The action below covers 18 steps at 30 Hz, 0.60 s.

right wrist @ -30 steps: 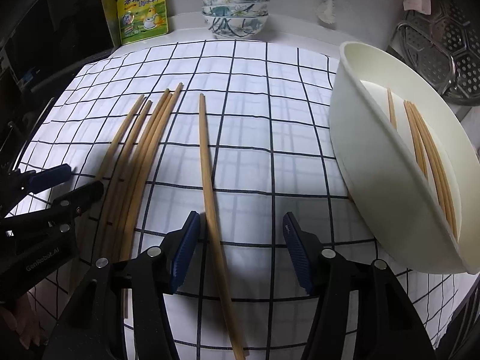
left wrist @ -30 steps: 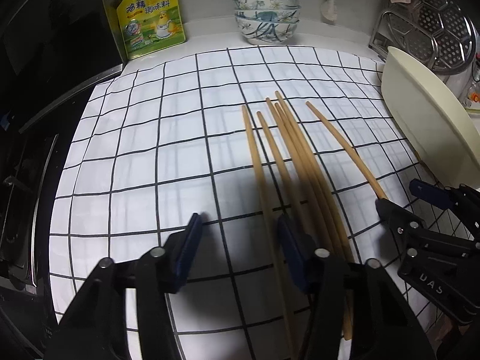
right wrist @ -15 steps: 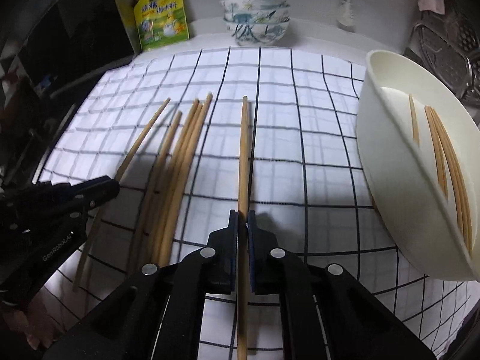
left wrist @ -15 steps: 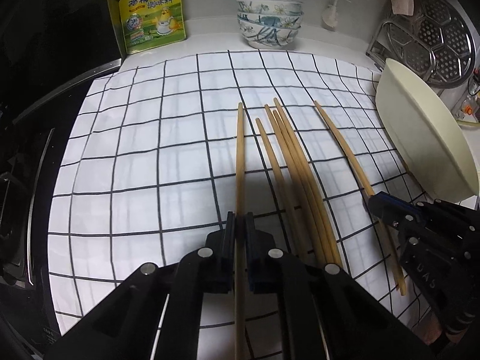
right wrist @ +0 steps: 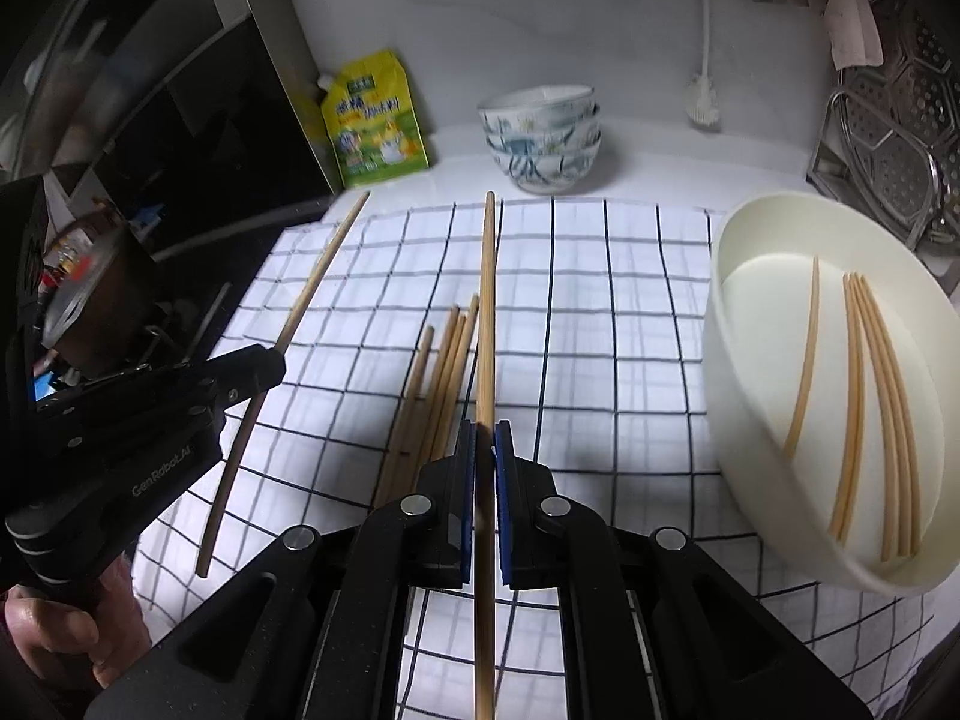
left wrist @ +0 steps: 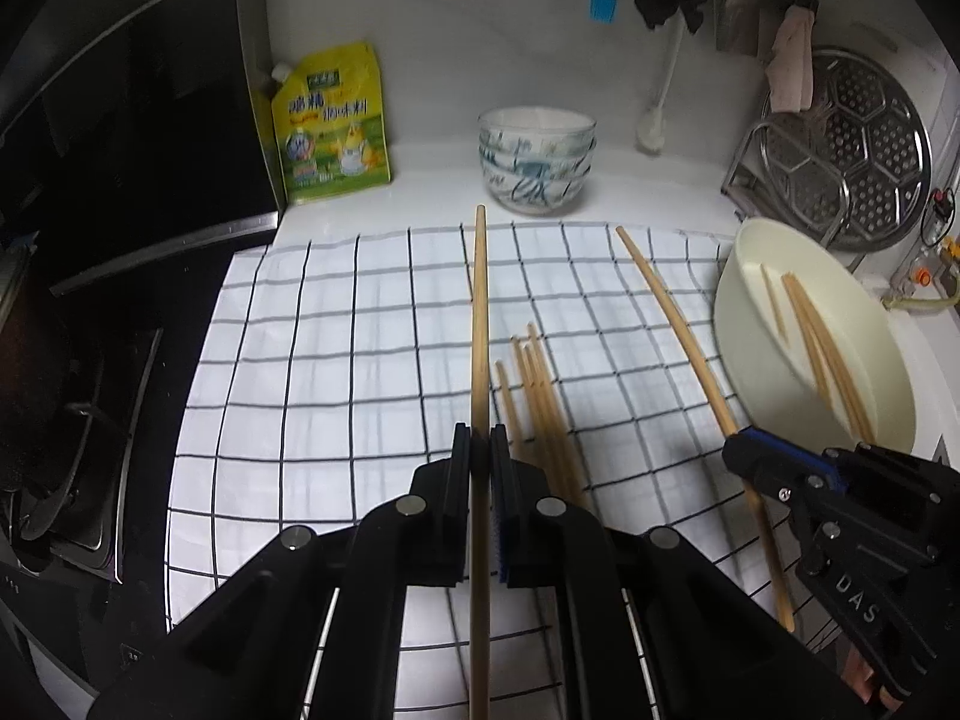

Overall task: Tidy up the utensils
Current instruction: 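Carry the chopstick into the cream basin and open the right tool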

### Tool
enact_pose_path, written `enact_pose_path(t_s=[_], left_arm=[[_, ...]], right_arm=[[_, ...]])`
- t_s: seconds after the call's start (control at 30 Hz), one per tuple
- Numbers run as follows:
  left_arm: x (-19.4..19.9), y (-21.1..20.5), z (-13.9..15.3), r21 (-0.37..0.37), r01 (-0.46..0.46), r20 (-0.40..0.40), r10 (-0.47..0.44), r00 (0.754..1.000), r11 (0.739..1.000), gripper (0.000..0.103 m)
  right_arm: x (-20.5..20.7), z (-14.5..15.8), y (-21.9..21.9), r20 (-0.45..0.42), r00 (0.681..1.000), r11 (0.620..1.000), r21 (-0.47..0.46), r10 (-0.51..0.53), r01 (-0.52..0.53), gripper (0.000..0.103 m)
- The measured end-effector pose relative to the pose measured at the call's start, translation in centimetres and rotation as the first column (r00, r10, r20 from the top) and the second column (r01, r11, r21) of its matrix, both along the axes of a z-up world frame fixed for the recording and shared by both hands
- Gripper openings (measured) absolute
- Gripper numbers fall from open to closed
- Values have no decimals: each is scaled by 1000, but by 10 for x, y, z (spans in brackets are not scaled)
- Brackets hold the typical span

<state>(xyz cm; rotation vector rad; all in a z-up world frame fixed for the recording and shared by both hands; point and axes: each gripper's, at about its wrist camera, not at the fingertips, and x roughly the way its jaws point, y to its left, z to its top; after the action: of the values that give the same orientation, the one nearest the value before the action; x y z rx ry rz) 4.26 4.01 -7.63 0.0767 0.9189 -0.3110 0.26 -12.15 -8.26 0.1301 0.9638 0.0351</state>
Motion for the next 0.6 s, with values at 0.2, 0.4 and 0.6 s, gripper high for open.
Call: enact_pose_path(t_s=[0.2,0.4,0.6], left_arm=[[-9,-40,30,-25,-4,57,5,998,1000,7],[-16,-107,50,-51,49,89,-45,995,997,7],[-16,-189,60,-65,123,122,-115,986,990,7]], right_arm=[[-9,31,-32,58,998,1000,-8,16,-15,6],[-23,57,-103,95,994,999,-18,-49,50,6],[-35,60,-187,95,984,988,-5,-153,154,6]])
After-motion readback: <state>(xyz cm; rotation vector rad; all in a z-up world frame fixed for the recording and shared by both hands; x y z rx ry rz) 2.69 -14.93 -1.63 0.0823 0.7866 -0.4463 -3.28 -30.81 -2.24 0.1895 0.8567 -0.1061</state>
